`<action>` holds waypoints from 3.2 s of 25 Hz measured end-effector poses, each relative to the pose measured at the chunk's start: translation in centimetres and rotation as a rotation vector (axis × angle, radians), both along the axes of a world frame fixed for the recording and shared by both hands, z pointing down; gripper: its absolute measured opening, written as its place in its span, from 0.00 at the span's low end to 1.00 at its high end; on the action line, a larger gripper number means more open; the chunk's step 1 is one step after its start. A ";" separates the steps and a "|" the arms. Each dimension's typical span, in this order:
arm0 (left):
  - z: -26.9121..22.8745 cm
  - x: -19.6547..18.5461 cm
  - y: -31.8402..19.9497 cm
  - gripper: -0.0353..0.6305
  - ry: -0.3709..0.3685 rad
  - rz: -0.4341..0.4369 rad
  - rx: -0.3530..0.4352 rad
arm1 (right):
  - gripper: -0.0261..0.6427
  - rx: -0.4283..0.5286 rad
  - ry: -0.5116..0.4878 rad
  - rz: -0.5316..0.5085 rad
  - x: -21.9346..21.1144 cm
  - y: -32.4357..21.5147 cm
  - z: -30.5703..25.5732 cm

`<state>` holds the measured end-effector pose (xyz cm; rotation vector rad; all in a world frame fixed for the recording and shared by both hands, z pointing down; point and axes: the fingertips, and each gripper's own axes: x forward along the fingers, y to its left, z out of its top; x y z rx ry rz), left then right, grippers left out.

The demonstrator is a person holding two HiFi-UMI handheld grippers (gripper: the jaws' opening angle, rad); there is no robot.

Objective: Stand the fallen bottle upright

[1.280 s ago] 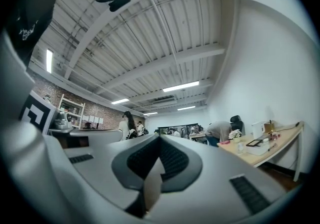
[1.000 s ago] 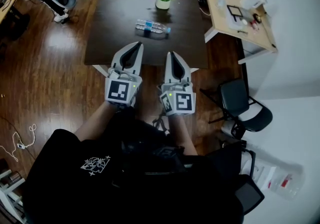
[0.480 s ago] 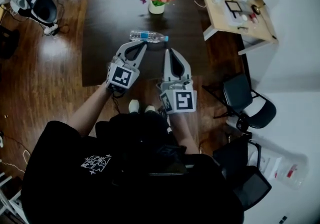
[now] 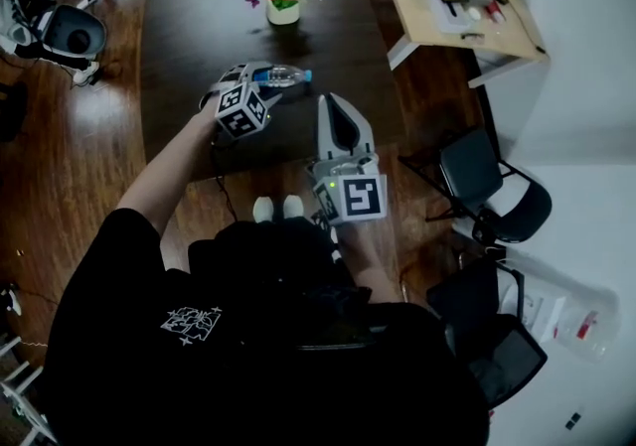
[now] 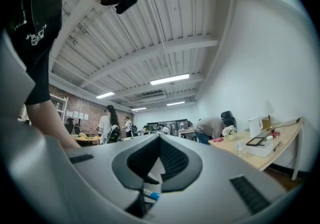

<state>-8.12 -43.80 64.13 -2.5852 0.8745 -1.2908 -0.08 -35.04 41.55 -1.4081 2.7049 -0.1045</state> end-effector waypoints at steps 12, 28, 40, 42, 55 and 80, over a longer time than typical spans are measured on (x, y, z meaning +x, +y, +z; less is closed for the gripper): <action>10.5 1.8 -3.5 0.61 -0.363 0.214 -0.341 | 0.06 -0.022 0.067 0.076 3.6 -2.2 2.1; 13.2 0.0 -4.6 0.54 -0.390 0.152 -0.388 | 0.06 -0.053 0.077 0.096 4.3 -3.0 3.5; 6.2 1.3 -6.2 0.53 0.223 -0.154 -0.274 | 0.06 -0.033 0.064 0.053 2.9 -2.8 2.9; 4.8 0.8 -6.9 0.53 0.359 -0.249 -0.206 | 0.06 -0.029 0.063 0.046 2.7 -2.5 3.0; -0.6 -2.6 -7.2 0.53 1.022 -0.630 0.230 | 0.06 0.005 0.061 -0.022 1.3 -0.4 8.2; -4.2 -3.2 -1.2 0.58 0.826 -0.575 0.357 | 0.06 -0.021 0.065 -0.045 0.5 0.4 7.0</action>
